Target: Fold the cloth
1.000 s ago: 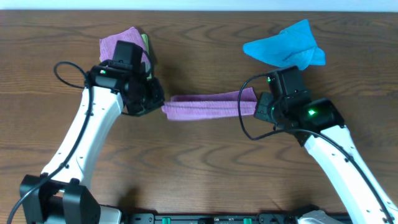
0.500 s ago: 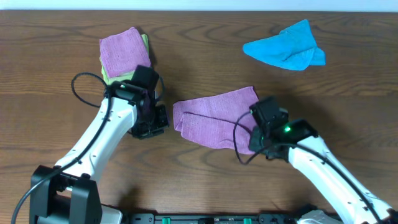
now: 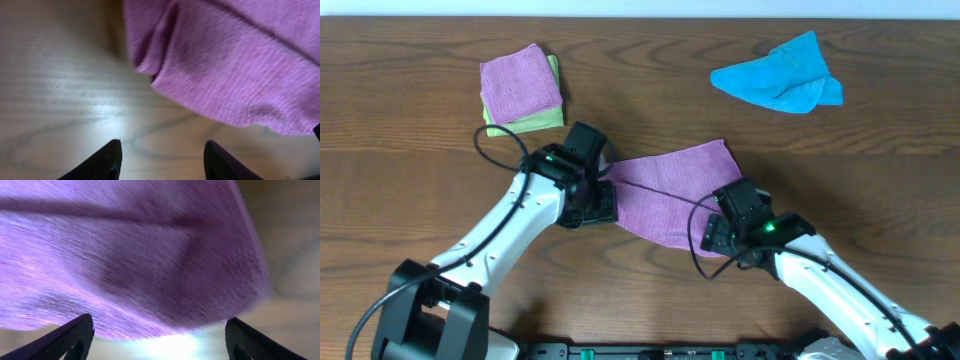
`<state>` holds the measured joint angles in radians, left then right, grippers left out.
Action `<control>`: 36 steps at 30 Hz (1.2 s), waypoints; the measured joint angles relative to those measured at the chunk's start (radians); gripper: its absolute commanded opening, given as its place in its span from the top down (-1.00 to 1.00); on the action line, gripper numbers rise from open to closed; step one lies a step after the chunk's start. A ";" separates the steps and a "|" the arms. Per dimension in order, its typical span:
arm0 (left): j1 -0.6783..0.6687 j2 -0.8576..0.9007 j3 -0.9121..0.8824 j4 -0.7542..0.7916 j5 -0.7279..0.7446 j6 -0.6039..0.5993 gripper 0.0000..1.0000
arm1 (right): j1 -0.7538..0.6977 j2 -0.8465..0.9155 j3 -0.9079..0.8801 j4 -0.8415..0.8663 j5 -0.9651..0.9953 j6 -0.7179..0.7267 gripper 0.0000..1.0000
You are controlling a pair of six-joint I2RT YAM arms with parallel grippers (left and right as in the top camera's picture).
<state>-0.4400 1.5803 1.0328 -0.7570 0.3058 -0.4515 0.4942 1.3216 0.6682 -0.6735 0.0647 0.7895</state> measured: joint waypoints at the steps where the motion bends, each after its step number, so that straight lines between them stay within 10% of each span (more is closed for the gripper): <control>1: -0.006 0.000 -0.009 0.034 -0.005 0.006 -0.10 | 0.000 0.000 0.001 0.035 -0.014 -0.016 -0.27; 6: -0.013 0.000 -0.080 0.146 -0.026 0.016 0.07 | 0.001 0.000 0.006 0.151 -0.085 -0.070 0.54; 28: -0.030 0.098 -0.212 0.451 0.012 -0.004 0.16 | 0.001 0.003 0.010 0.201 -0.025 -0.073 0.91; 36: -0.069 0.124 -0.208 0.474 0.024 -0.038 0.88 | 0.001 0.079 0.010 0.259 -0.002 -0.096 0.91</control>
<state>-0.5091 1.7042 0.8249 -0.2832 0.3294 -0.4896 0.4950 1.4006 0.6781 -0.4145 0.0624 0.6933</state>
